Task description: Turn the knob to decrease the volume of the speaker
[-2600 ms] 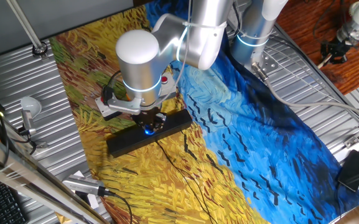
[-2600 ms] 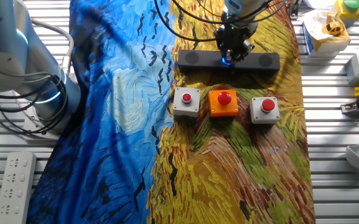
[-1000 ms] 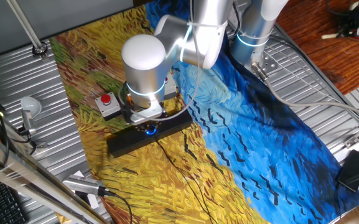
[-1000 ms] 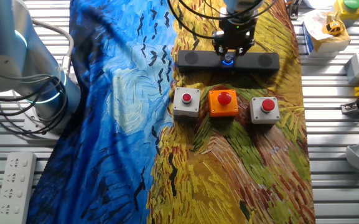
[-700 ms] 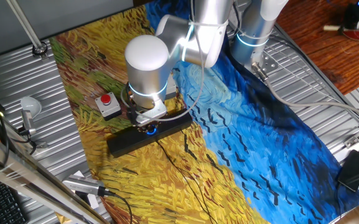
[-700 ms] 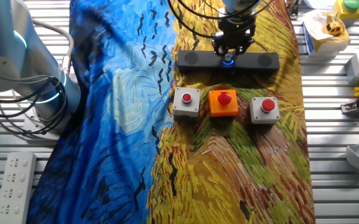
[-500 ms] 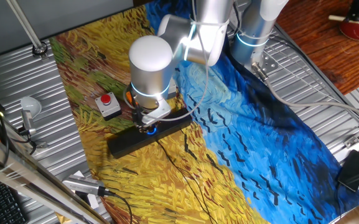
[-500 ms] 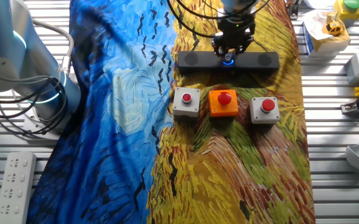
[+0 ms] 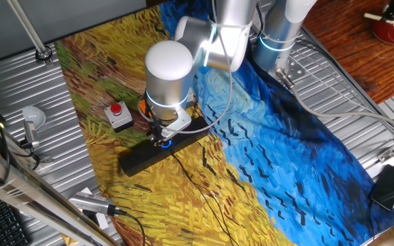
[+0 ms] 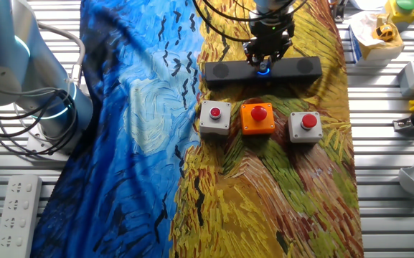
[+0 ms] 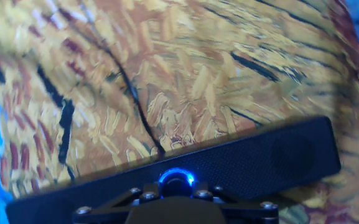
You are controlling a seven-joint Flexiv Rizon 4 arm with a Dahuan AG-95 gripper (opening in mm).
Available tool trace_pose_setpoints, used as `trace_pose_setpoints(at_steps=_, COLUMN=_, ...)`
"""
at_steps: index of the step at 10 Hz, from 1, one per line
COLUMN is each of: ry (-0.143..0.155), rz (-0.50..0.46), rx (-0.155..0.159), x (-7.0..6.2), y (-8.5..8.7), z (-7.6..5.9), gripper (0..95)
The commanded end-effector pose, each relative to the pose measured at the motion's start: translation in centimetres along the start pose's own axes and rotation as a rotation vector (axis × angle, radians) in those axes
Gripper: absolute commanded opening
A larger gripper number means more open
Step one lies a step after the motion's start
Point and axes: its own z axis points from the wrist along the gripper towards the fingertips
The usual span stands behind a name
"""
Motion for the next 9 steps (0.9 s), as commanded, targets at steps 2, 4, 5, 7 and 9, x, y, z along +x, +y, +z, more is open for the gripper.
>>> trace_pose_setpoints(at_steps=2, ry=-0.001, rz=0.019, rx=0.001, x=0.04, y=0.02, z=0.03, gripper=0.0)
trace_pose_setpoints(at_steps=4, ry=-0.002, rz=0.034, rx=0.001, x=0.04, y=0.02, z=0.03, gripper=19.0)
trace_pose_setpoints(at_steps=5, ry=-0.002, rz=0.041, rx=0.002, x=0.04, y=0.02, z=0.03, gripper=19.0)
trace_pose_setpoints(at_steps=7, ry=-0.003, rz=0.05, rx=0.001, x=0.04, y=0.02, z=0.03, gripper=38.0)
trace_pose_setpoints(at_steps=9, ry=-0.006, rz=0.056, rx=0.002, x=0.05, y=0.01, z=0.06, gripper=38.0)
